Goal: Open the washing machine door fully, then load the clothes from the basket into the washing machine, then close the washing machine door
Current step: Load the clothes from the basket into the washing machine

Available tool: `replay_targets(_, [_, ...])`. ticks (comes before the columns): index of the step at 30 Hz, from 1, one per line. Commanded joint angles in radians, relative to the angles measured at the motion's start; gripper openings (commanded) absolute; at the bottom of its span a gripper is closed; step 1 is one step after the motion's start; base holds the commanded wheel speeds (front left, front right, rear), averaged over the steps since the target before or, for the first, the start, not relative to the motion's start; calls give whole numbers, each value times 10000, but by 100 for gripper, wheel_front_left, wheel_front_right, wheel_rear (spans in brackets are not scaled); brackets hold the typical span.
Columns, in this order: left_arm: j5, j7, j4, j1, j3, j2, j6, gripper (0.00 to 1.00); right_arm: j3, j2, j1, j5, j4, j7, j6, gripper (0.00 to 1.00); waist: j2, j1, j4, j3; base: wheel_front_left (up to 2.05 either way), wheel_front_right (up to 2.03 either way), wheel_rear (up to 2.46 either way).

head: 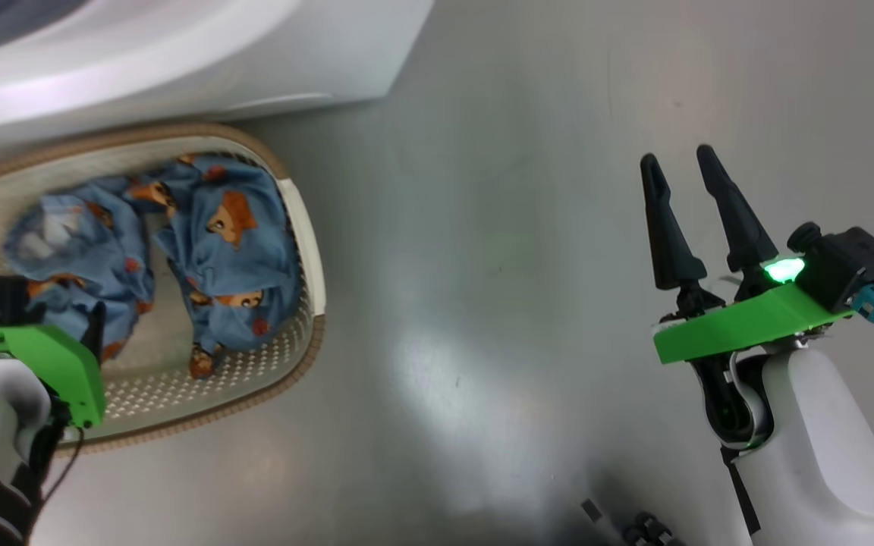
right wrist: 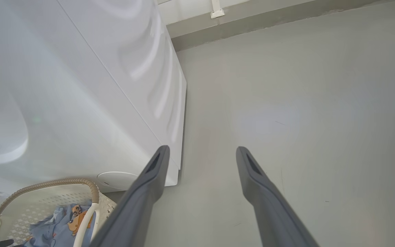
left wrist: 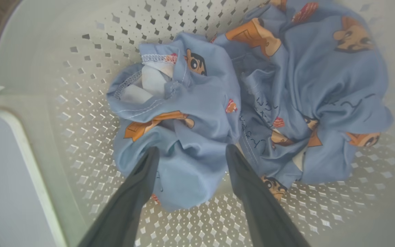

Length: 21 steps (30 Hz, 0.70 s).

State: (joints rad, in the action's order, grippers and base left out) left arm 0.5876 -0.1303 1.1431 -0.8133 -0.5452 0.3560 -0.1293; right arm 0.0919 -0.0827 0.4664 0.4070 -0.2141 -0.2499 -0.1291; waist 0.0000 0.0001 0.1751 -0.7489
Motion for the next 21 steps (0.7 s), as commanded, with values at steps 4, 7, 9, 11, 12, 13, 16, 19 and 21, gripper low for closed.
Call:
replay_targets(4, [352,273,94,-256,-286,688,-13,100,306,137,-23,-138,356,-118,-16,100,0,-1,359,-556,0,0,0])
replay_targets(7, [563,413,70,-446,-712,885,-13,100,358,177,49,-136,406,-118,-16,100,0,-1,453,-733,0,0,0])
replay_targets(9, [694,439,82,-602,-943,990,-13,100,385,202,98,-140,448,-118,-16,100,0,-1,496,-860,0,0,0])
replay_targets(11, [820,456,124,-764,-1153,1093,-13,100,428,226,142,-144,493,-118,-16,100,0,-1,556,-988,0,0,0])
replay_targets(12, [889,451,141,-847,-1244,1135,-13,100,452,237,163,-145,518,-118,-16,100,0,-1,582,-1053,0,0,0])
replay_targets(13, [925,477,169,-925,-1360,1148,-13,100,476,246,185,-145,534,-118,-16,100,0,-1,605,-1104,0,0,0])
replay_targets(16, [1043,505,314,-1086,-1639,1183,-13,100,566,271,204,-152,558,-118,-16,100,0,-1,684,-1167,0,0,0])
replay_targets(19, [1157,541,483,-1191,-1881,1246,-13,100,674,289,214,-139,572,-118,-16,100,0,-1,784,-1205,0,0,0])
replay_targets(21, [1250,561,590,-1248,-2001,1277,-13,100,731,298,211,-132,591,-118,-16,100,0,-1,838,-1219,0,0,0])
